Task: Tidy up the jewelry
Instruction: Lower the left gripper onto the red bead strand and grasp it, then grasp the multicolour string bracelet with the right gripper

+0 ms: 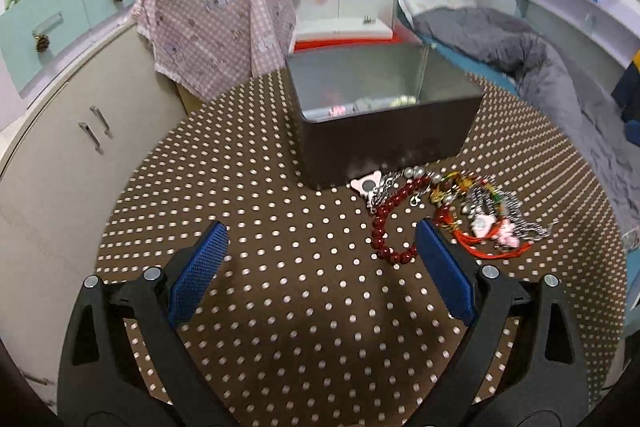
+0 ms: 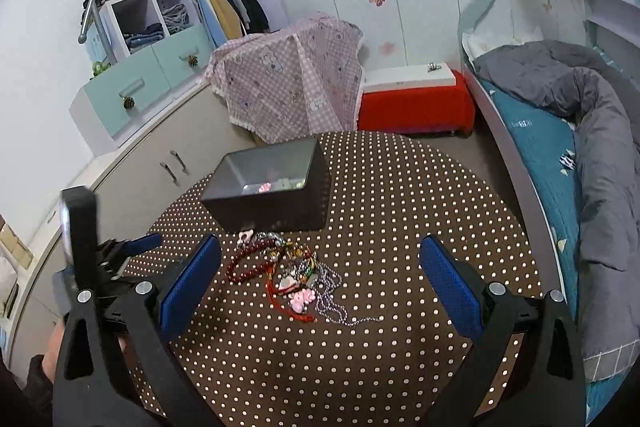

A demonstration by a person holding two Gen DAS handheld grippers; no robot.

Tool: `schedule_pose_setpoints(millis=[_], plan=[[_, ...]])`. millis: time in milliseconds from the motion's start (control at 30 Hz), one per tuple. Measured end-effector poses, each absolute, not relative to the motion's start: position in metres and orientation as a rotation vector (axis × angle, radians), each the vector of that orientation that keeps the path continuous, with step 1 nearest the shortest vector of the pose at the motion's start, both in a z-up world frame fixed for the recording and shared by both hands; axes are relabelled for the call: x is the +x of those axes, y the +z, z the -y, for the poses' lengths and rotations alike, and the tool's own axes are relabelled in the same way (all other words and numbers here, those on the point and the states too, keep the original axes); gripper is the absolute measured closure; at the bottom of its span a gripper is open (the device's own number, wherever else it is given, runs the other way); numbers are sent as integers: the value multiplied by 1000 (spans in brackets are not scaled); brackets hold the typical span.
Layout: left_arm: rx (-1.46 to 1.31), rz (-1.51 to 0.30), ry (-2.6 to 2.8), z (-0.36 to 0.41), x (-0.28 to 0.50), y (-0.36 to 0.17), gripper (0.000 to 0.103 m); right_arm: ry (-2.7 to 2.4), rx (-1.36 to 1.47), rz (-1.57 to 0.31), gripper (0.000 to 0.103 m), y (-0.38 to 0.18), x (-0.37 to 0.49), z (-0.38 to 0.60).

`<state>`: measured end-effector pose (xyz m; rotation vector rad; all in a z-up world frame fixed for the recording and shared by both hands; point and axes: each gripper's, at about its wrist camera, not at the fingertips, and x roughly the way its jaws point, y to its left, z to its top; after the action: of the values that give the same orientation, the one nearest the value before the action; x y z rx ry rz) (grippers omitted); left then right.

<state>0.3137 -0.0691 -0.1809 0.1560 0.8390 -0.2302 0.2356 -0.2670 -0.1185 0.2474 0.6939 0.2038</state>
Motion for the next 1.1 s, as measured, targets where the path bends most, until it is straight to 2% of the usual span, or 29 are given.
schedule_pose_setpoints(millis=[167, 200, 267, 333, 367, 400, 467, 600, 667, 733, 867, 967, 1033, 1067, 1100], plan=[[186, -893, -239, 82, 330, -201, 12, 202, 254, -719, 7, -128, 238, 270], [185, -907, -243, 84, 333, -206, 19, 204, 251, -726, 7, -130, 239, 270], [162, -914, -264, 85, 334, -208, 29, 201, 239, -736, 7, -133, 241, 269], [161, -909, -309, 88, 331, -205, 50, 199, 226, -747, 7, -137, 245, 269], [166, -907, -324, 90, 331, -203, 68, 200, 223, -750, 7, -138, 248, 268], [169, -907, -351, 91, 329, -201, 81, 201, 211, -754, 7, -141, 252, 266], [157, -914, -381, 92, 326, -199, 95, 210, 168, -761, 7, -145, 260, 261], [133, -913, -382, 81, 317, -196, 95, 265, 17, -807, 9, -160, 281, 236], [122, -906, -370, 72, 312, -197, 95, 281, -43, -830, 18, -168, 292, 226], [114, -901, -355, 64, 307, -196, 95, 304, -75, -860, 40, -175, 304, 217], [105, -906, -336, 59, 305, -199, 95, 348, -142, -887, 45, -186, 320, 202], [99, -900, -330, 60, 304, -204, 95, 386, -185, -927, 55, -196, 333, 193], [101, -895, -326, 62, 305, -206, 95, 399, -216, -956, 77, -202, 337, 189], [101, -893, -325, 61, 305, -206, 95, 415, -206, -958, 83, -202, 336, 189], [97, -890, -325, 62, 303, -207, 95, 419, -195, -955, 84, -201, 334, 191]])
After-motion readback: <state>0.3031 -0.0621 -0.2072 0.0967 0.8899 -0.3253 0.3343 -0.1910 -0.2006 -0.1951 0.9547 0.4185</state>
